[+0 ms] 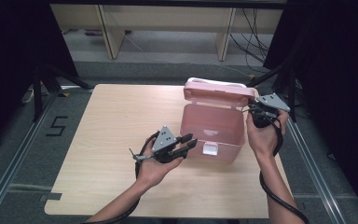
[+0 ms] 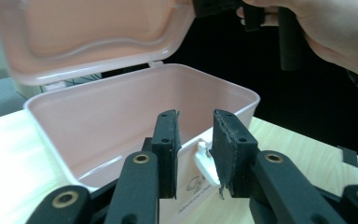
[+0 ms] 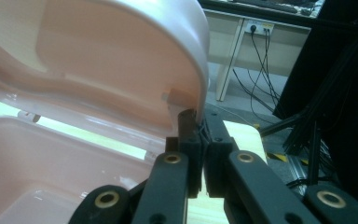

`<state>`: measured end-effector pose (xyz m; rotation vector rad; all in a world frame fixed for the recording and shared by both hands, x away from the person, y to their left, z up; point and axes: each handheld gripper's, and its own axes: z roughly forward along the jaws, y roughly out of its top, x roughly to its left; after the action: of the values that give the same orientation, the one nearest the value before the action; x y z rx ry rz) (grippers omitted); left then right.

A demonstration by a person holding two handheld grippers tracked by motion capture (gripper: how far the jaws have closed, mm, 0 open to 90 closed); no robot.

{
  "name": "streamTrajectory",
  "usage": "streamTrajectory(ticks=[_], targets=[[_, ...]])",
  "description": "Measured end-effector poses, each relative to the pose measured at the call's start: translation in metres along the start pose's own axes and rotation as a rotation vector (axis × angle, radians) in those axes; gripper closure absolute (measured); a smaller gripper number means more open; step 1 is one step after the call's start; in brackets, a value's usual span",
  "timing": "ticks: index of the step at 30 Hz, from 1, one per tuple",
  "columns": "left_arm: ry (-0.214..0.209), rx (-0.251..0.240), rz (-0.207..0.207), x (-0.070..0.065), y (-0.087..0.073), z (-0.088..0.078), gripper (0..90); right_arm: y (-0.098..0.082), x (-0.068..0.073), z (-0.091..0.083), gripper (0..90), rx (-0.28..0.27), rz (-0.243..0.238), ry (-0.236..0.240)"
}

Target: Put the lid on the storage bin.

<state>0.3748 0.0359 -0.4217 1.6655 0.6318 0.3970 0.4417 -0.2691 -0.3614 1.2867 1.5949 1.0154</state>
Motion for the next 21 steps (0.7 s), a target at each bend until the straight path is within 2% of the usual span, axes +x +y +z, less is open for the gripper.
streamTrajectory(ticks=[1,3,6,7,8,12,13,14,15,16,17,18,19,20,21], targets=[[0.004,-0.002,-0.003,0.001,0.001,-0.001,70.5,-0.001,0.001,-0.001,88.9,0.006,0.011,-0.002],[0.015,-0.009,-0.010,0.004,0.002,-0.003,71.8,-0.002,0.000,-0.001,88.8,0.000,-0.012,-0.002],[0.030,-0.011,-0.016,0.008,0.004,-0.004,77.1,-0.004,0.001,-0.002,88.8,-0.002,-0.008,0.003],[0.034,-0.008,-0.018,0.009,0.004,-0.004,78.6,-0.004,0.000,-0.002,88.8,-0.004,-0.030,-0.002],[0.037,-0.008,-0.017,0.011,0.005,-0.003,80.0,-0.005,0.002,-0.003,88.7,-0.003,-0.010,-0.006],[0.044,-0.004,-0.026,0.014,0.007,-0.001,86.3,-0.008,0.003,-0.005,88.6,-0.009,-0.008,0.001],[0.047,-0.006,-0.029,0.014,0.007,0.000,87.6,-0.009,0.002,-0.006,88.5,-0.008,-0.020,-0.003],[0.050,-0.009,-0.030,0.015,0.008,0.001,88.6,-0.010,0.003,-0.007,88.5,0.001,-0.003,0.001],[0.050,-0.010,-0.037,0.017,0.010,0.002,89.3,-0.011,0.002,-0.007,88.4,-0.008,-0.013,-0.002],[0.051,-0.013,-0.048,0.017,0.011,0.004,89.5,-0.012,0.003,-0.007,88.3,-0.017,-0.004,-0.006],[0.052,-0.012,-0.048,0.018,0.012,0.005,89.6,-0.013,0.004,-0.009,88.3,-0.001,0.004,0.002],[0.052,-0.015,-0.050,0.019,0.014,0.006,89.7,-0.014,0.002,-0.007,88.2,-0.031,-0.024,-0.007],[0.052,-0.014,-0.052,0.019,0.015,0.008,89.8,-0.014,0.004,-0.009,88.1,-0.010,-0.001,-0.001],[0.053,-0.014,-0.050,0.019,0.017,0.009,89.8,-0.015,0.003,-0.008,88.1,-0.015,-0.019,0.000],[0.054,-0.015,-0.053,0.019,0.018,0.010,89.8,-0.015,0.004,-0.009,88.1,-0.015,-0.013,0.002]])
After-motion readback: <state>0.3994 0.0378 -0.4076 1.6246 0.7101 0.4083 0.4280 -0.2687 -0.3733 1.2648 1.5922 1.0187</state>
